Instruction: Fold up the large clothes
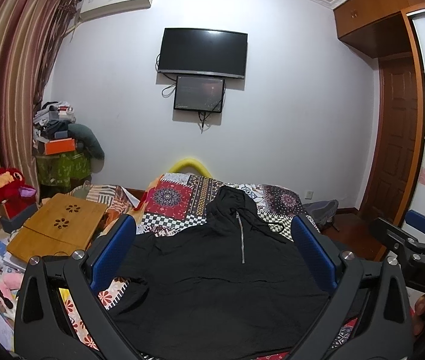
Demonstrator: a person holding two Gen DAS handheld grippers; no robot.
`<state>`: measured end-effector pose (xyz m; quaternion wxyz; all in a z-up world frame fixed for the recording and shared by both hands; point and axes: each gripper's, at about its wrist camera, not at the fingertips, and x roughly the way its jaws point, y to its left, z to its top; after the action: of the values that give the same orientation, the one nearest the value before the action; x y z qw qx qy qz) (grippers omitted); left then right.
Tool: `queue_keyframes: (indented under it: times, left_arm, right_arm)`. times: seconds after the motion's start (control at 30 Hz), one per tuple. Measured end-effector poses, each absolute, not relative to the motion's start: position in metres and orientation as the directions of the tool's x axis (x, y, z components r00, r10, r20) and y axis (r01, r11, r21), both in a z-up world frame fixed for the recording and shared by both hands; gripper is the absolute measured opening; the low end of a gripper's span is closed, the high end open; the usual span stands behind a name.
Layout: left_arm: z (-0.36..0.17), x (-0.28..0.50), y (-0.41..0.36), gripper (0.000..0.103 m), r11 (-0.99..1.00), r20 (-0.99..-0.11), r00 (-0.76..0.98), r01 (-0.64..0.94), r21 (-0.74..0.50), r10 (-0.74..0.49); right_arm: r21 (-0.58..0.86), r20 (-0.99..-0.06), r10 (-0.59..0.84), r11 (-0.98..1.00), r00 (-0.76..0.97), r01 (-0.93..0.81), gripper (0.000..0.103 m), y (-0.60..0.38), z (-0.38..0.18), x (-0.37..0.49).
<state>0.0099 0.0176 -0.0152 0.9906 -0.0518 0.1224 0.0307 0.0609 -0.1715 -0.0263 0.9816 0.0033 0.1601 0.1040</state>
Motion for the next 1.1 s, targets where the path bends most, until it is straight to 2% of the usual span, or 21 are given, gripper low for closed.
queue_keyframes:
  times: [0.23, 0.33, 0.43, 0.57, 0.73, 0.87, 1.0, 1.1]
  left_arm:
    - [-0.031, 0.035, 0.048, 0.103, 0.983, -0.294, 0.948, -0.159, -0.096, 0.125]
    - [-0.043, 0.048, 0.074, 0.103, 0.970, -0.335, 0.929, -0.209, -0.127, 0.156]
    - [-0.061, 0.065, 0.106, 0.103, 0.954, -0.412, 0.895, -0.255, -0.156, 0.172]
    - [-0.095, 0.093, 0.155, 0.103, 0.926, -0.556, 0.821, -0.299, -0.230, 0.127]
    - [-0.135, 0.114, 0.213, 0.103, 0.875, -0.658, 0.749, -0.365, -0.319, 0.072]
    - [-0.162, 0.126, 0.252, 0.103, 0.834, -0.698, 0.716, -0.383, -0.396, -0.002]
    - [-0.192, 0.134, 0.286, 0.103, 0.748, -0.694, 0.707, -0.387, -0.539, -0.134]
    - [-0.209, 0.138, 0.304, 0.103, 0.697, -0.688, 0.703, -0.404, -0.593, -0.177]
  right_arm:
    - [0.064, -0.377, 0.219, 0.975, 0.900, -0.211, 0.103, -0.166, -0.043, 0.080]
    - [0.065, -0.415, 0.208, 0.978, 0.886, -0.199, 0.103, -0.165, -0.055, 0.090]
    - [0.060, -0.456, 0.194, 0.980, 0.868, -0.188, 0.103, -0.165, -0.065, 0.101]
    - [0.053, -0.511, 0.172, 0.984, 0.842, -0.169, 0.103, -0.166, -0.078, 0.119]
    - [0.036, -0.580, 0.150, 0.987, 0.801, -0.159, 0.103, -0.164, -0.090, 0.145]
    - [0.020, -0.627, 0.138, 0.987, 0.767, -0.161, 0.103, -0.162, -0.098, 0.166]
    - [-0.017, -0.643, 0.116, 0.986, 0.757, -0.165, 0.103, -0.158, -0.103, 0.178]
    - [-0.030, -0.657, 0.112, 0.984, 0.746, -0.174, 0.103, -0.151, -0.110, 0.184]
